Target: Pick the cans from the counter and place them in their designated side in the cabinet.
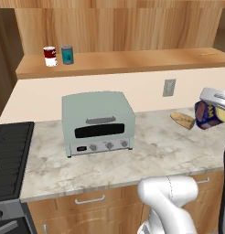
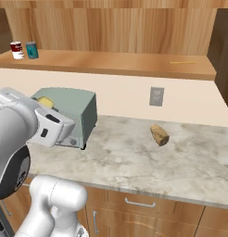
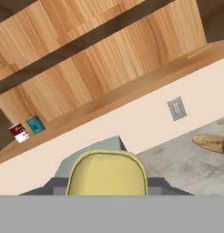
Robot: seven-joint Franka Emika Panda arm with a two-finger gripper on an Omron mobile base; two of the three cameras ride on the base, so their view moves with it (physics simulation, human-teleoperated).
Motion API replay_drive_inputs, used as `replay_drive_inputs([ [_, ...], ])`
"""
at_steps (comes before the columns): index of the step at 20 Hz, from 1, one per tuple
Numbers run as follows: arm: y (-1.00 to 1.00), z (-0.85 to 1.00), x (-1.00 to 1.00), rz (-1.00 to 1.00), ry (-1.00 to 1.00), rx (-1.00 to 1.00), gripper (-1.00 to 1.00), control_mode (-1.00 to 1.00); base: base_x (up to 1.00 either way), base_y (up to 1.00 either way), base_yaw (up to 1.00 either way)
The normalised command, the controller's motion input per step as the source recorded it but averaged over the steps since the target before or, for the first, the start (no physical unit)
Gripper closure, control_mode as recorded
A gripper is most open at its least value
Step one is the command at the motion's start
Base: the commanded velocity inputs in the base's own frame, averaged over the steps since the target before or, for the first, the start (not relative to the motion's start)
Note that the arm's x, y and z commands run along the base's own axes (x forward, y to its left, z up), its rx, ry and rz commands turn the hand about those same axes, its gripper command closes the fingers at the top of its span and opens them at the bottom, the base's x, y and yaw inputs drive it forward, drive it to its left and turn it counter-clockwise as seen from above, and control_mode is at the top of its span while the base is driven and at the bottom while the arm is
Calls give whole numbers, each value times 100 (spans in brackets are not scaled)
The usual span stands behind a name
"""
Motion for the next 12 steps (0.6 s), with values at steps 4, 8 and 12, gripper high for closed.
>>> replay_drive_inputs([
  [4, 21, 23, -6, 2, -3, 0, 100, -100, 0, 0, 0],
  [8, 21, 24, -6, 2, -3, 0, 100, -100, 0, 0, 0],
  [12, 20, 21, -5, 2, -3, 0, 100, -100, 0, 0, 0],
])
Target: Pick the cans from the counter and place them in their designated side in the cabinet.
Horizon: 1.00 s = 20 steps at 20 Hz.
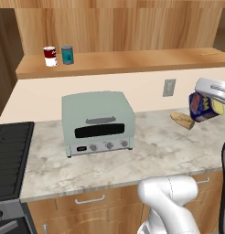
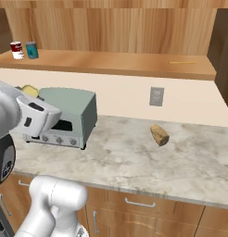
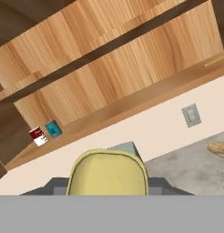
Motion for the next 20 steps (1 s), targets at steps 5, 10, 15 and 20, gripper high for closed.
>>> replay_drive_inputs([
  [5, 19, 8, 2, 3, -2, 0, 100, -100, 0, 0, 0],
  [10, 20, 1, 18, 4, 0, -1, 100, -100, 0, 0, 0],
  [15, 9, 5, 17, 2, -8, -2, 100, -100, 0, 0, 0],
  [20, 2, 8, 3, 2, -11, -1, 100, -100, 0, 0, 0],
])
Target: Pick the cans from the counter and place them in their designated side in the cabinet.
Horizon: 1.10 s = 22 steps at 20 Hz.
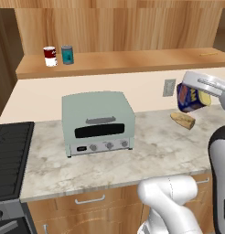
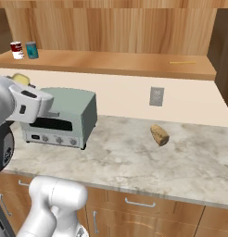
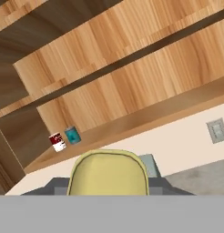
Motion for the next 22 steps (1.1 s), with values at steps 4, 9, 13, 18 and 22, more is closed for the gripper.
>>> replay_drive_inputs([
  [4, 3, 7, 1, 2, -11, -1, 100, -100, 0, 0, 0],
  [9, 6, 13, 5, 3, -7, 0, 100, -100, 0, 0, 0],
  [13, 9, 14, 12, 2, -2, 0, 100, -100, 0, 0, 0],
  [18, 12, 11, 18, 3, 0, 0, 100, -100, 0, 0, 0],
  [22, 14, 10, 21, 3, 0, 0, 100, -100, 0, 0, 0],
])
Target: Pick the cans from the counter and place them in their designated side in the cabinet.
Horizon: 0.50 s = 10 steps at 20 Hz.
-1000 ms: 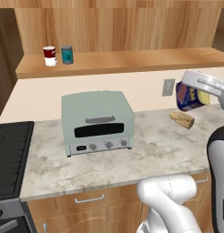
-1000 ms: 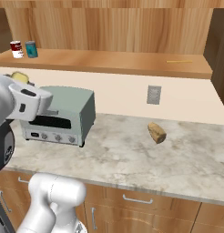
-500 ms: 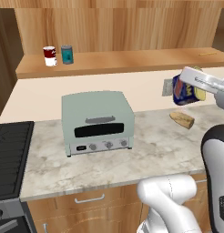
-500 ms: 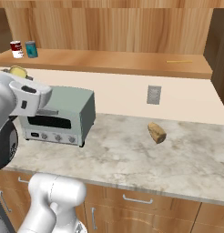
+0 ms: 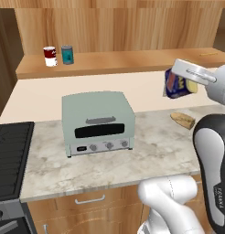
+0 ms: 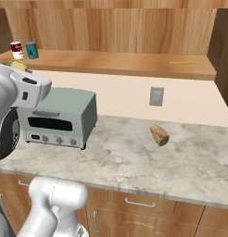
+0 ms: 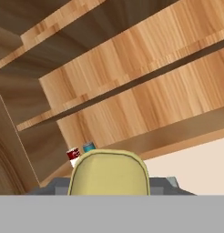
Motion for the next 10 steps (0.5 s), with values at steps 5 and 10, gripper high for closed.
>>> replay_drive_inputs([
  [5, 14, 9, 23, 2, 2, -2, 100, -100, 0, 0, 0],
  [10, 11, 7, 24, 2, 5, -3, 100, -100, 0, 0, 0],
])
